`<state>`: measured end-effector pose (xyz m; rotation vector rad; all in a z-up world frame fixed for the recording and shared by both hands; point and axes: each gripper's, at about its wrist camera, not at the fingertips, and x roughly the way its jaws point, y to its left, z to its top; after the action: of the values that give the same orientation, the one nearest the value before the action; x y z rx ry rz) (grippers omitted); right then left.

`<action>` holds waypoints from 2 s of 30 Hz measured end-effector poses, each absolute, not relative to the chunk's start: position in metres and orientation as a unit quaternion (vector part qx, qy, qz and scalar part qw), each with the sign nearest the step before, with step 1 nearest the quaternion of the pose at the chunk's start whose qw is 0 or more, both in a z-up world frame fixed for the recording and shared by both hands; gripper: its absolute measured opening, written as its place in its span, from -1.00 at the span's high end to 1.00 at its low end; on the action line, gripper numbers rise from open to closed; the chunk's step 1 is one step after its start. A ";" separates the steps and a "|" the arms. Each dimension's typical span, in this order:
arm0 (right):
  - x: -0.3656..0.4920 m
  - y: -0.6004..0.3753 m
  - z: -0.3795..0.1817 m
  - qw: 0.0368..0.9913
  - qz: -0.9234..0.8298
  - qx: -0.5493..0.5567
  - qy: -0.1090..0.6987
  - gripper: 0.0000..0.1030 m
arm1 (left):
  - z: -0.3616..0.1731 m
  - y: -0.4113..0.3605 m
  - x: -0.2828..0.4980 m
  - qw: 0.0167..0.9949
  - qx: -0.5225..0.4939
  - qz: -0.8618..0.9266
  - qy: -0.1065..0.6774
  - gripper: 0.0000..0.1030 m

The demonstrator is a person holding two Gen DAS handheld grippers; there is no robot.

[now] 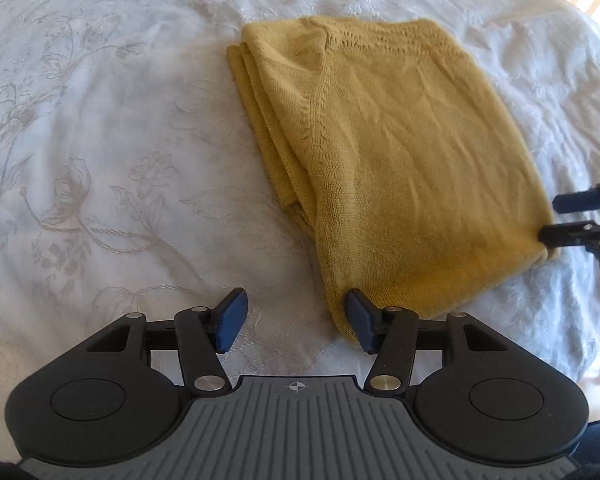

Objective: Fold small clothes

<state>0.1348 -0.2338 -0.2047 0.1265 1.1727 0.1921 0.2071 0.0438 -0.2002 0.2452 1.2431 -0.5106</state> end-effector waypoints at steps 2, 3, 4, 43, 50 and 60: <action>0.131 -0.236 -0.197 0.835 0.092 0.072 0.537 -0.21 | -0.184 0.052 0.201 0.790 0.072 -0.244 0.558 -0.03; 0.128 -0.235 -0.192 0.840 0.094 0.077 0.528 -0.21 | -0.178 0.055 0.197 0.795 0.057 -0.251 0.550 -0.03; 0.127 -0.235 -0.188 0.844 0.096 0.080 0.522 -0.21 | -0.173 0.056 0.192 0.798 0.047 -0.259 0.542 -0.04; 0.110 -0.223 -0.187 0.847 0.111 0.097 0.511 -0.31 | -0.206 0.036 0.190 0.756 -0.057 -0.296 0.582 0.85; 0.115 -0.225 -0.179 0.852 0.124 0.091 0.500 -0.32 | -0.175 0.045 0.186 0.797 0.021 -0.279 0.535 0.95; 0.148 -0.208 -0.225 0.808 0.133 0.034 0.574 -0.42 | -0.215 0.057 0.197 0.763 0.009 -0.189 0.618 0.52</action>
<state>0.1479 -0.2080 -0.2254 0.0734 1.2271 0.2842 0.1972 0.0567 -0.2153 0.0192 1.3442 -0.4106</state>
